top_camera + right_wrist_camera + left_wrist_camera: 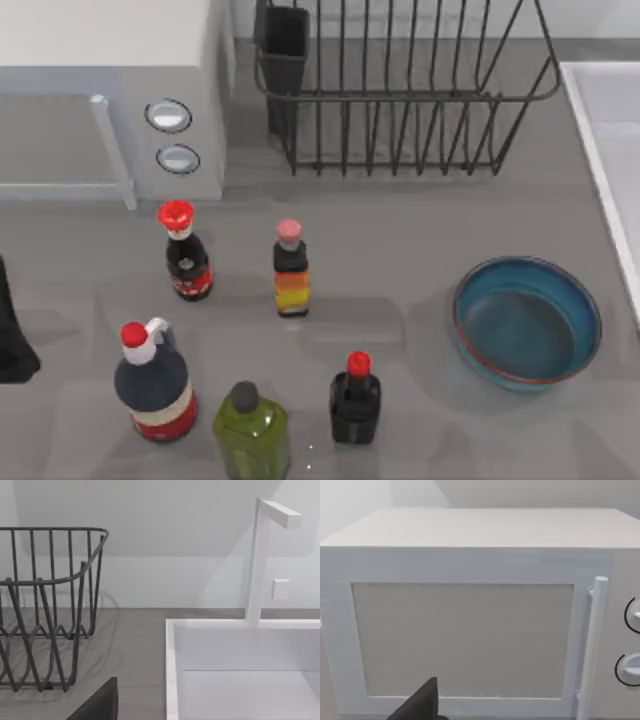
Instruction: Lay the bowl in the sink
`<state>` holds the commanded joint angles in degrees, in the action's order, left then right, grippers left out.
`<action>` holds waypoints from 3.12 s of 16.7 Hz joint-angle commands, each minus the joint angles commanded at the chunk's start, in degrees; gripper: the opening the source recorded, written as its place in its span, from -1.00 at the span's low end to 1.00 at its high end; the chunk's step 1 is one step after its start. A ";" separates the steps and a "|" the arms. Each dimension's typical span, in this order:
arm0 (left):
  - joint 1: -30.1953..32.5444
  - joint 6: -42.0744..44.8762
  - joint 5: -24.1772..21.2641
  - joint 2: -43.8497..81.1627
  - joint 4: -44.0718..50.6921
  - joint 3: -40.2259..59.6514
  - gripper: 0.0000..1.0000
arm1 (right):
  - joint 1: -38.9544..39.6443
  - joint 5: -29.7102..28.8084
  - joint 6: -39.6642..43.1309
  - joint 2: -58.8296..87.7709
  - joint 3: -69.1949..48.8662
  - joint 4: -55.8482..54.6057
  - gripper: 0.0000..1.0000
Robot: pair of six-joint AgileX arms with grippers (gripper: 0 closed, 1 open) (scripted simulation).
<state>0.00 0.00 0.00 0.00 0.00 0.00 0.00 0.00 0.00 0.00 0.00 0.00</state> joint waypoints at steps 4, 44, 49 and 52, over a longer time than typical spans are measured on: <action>0.00 0.00 0.00 0.00 0.00 0.00 1.00 | 0.41 0.04 -0.41 1.85 -1.84 1.72 1.00; 0.00 0.00 0.00 0.00 0.00 0.00 1.00 | 14.66 -0.05 -15.48 105.20 -62.76 47.36 1.00; 0.00 0.00 0.00 0.00 0.00 0.00 1.00 | 14.69 -0.05 -15.51 105.61 -61.92 46.32 1.00; 0.00 0.00 0.00 0.00 0.00 0.00 1.00 | 14.69 -0.05 -15.51 105.61 -61.92 46.32 0.55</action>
<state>0.00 0.00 0.00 0.00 0.00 0.00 14.69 -0.05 -15.51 105.61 -61.92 46.32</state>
